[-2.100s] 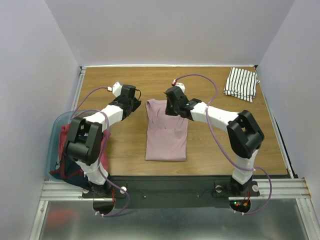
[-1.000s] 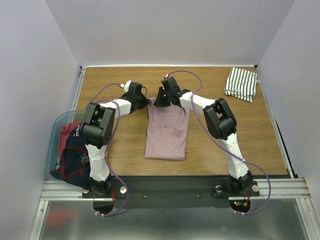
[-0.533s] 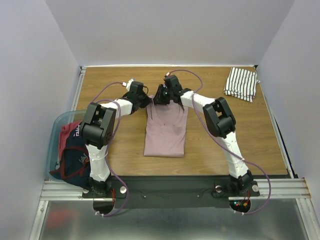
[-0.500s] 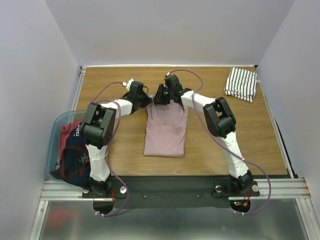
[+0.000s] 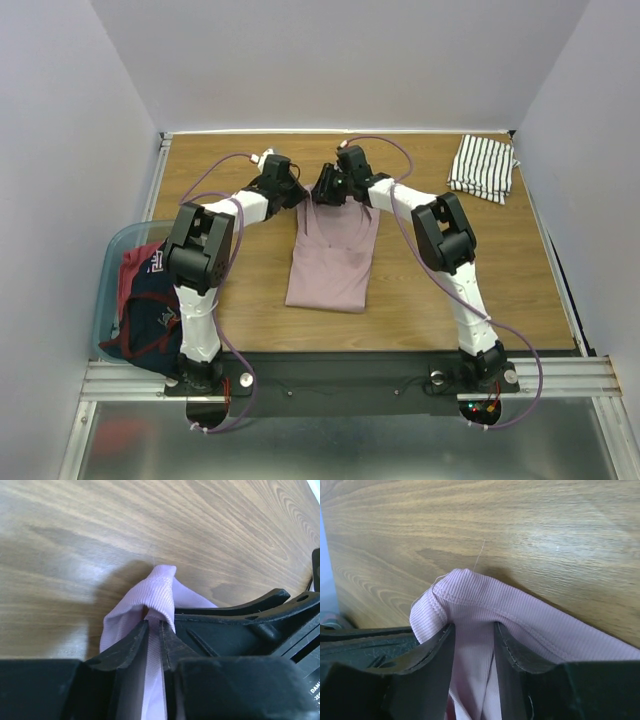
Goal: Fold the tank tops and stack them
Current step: Fold the tank top
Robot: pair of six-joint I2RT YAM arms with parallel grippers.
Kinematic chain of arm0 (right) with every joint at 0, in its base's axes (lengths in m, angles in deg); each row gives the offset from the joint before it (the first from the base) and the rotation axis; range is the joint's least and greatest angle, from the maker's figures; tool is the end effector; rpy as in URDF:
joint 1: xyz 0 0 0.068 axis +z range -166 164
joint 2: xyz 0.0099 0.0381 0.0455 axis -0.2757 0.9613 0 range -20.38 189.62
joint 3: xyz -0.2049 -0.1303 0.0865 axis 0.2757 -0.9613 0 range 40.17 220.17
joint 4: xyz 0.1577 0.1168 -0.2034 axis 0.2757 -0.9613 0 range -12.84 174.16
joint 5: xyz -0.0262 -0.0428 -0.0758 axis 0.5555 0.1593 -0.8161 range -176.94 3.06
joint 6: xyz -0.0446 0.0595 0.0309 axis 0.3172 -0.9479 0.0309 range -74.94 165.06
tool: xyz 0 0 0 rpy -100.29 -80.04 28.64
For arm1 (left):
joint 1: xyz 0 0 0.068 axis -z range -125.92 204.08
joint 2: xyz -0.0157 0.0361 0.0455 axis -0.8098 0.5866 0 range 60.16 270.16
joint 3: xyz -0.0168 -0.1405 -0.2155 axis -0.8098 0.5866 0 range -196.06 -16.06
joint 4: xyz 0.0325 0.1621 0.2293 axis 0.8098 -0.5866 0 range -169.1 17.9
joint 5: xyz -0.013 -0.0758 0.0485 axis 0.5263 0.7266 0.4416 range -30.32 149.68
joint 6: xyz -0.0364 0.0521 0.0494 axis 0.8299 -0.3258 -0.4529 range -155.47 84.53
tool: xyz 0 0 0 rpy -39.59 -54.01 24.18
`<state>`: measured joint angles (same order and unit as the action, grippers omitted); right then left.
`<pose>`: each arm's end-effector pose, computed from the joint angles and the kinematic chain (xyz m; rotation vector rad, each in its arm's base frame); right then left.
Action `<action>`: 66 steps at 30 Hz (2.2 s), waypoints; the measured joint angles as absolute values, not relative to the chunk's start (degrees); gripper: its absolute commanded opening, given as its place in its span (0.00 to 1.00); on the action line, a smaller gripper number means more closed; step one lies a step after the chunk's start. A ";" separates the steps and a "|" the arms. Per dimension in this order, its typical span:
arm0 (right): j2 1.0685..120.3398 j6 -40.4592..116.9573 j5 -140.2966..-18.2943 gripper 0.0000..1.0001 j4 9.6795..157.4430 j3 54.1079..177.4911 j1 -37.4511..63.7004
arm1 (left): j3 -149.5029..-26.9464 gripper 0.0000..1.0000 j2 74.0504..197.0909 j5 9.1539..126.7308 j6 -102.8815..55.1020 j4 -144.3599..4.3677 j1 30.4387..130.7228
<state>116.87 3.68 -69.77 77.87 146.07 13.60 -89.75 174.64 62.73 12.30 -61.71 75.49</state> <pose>0.4884 0.3011 0.1085 0.0687 2.3877 0.9730 0.4534 -0.1818 0.1377 -0.4688 2.1483 -0.7630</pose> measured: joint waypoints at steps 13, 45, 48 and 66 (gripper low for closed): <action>110.32 3.46 -72.50 0.50 75.53 142.36 12.73 | -94.40 0.40 175.73 64.33 8.19 -64.55 75.34; 89.53 9.25 -81.72 0.55 71.60 116.83 12.58 | -82.99 0.53 162.97 58.03 5.94 -70.06 73.83; 83.94 9.78 -82.82 0.55 71.32 110.82 12.79 | -75.80 0.52 157.31 57.53 7.29 -70.03 73.85; 49.93 -1.04 -92.39 0.39 69.63 76.66 32.97 | -38.01 0.56 117.42 49.07 27.14 -78.41 90.86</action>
<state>49.93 -1.04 -92.39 69.63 76.66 32.97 -38.01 117.42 49.07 27.14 -78.41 90.86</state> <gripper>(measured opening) 0.434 0.571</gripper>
